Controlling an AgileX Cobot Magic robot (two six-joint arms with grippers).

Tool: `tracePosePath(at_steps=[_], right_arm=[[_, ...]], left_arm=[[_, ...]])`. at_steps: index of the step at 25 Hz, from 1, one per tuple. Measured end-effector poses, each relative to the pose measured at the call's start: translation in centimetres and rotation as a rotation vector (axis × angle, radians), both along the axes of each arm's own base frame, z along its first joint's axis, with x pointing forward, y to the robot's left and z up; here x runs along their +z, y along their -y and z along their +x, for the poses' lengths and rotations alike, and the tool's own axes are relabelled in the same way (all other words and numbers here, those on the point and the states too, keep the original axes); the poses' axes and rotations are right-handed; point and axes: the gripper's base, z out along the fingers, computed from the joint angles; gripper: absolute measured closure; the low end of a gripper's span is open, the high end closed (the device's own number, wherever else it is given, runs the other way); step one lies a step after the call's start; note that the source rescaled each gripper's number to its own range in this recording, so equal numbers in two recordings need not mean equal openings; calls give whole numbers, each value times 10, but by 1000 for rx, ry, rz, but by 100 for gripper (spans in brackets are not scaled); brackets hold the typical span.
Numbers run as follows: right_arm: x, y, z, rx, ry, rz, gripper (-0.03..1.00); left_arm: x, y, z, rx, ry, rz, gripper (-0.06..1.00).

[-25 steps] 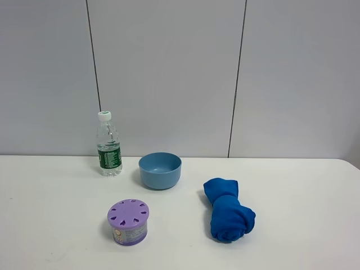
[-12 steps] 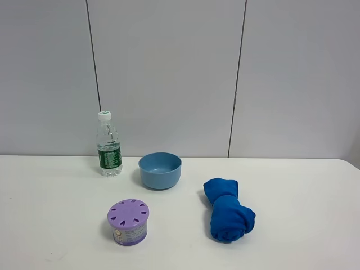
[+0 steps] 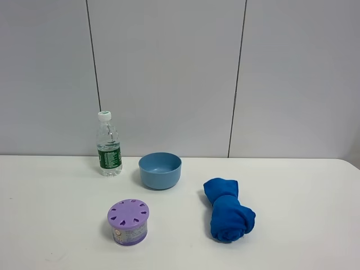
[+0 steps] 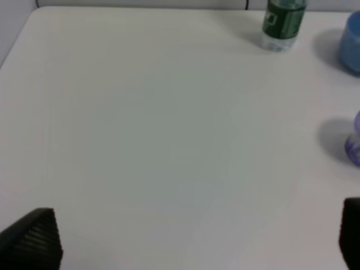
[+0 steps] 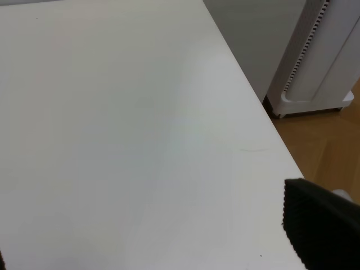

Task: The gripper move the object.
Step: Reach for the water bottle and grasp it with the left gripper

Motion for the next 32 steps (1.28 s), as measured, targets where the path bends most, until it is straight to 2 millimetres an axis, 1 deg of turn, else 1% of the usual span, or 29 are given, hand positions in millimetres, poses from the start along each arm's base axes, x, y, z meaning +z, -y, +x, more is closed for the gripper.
tracePosePath(at_steps=[2,4,9,14,15,16,19,22,26,29,32], right_arm=[[0,0,0,0,0,0,-3],[0,0,0,0,0,0,-3],[0,0,0,0,0,0,-3],[0,0,0,0,0,0,-3],[0,0,0,0,0,0,-3],[0,0,0,0,0,0,-3],[0,0,0,0,0,0,-3],[0,0,0,0,0,0,-3],[0,0,0,0,0,0,-3],[0,0,0,0,0,0,-3],[0,0,0,0,0,0,-3]], left_arm=[[12,1,2,-4,66,-9,-6],[20,0,9,-1,101,-12,-6],[37,-4,33,15,208,-5,-6],[50,-8,58,27,282,20,-6],[50,-8,58,27,282,20,-6],[53,-10,66,27,310,52,-6],[48,-12,80,35,341,75,-6],[34,-14,93,43,327,80,-6],[14,-15,107,37,255,73,-6],[3,-10,119,-23,212,63,-6],[-3,4,133,-129,193,53,-6]])
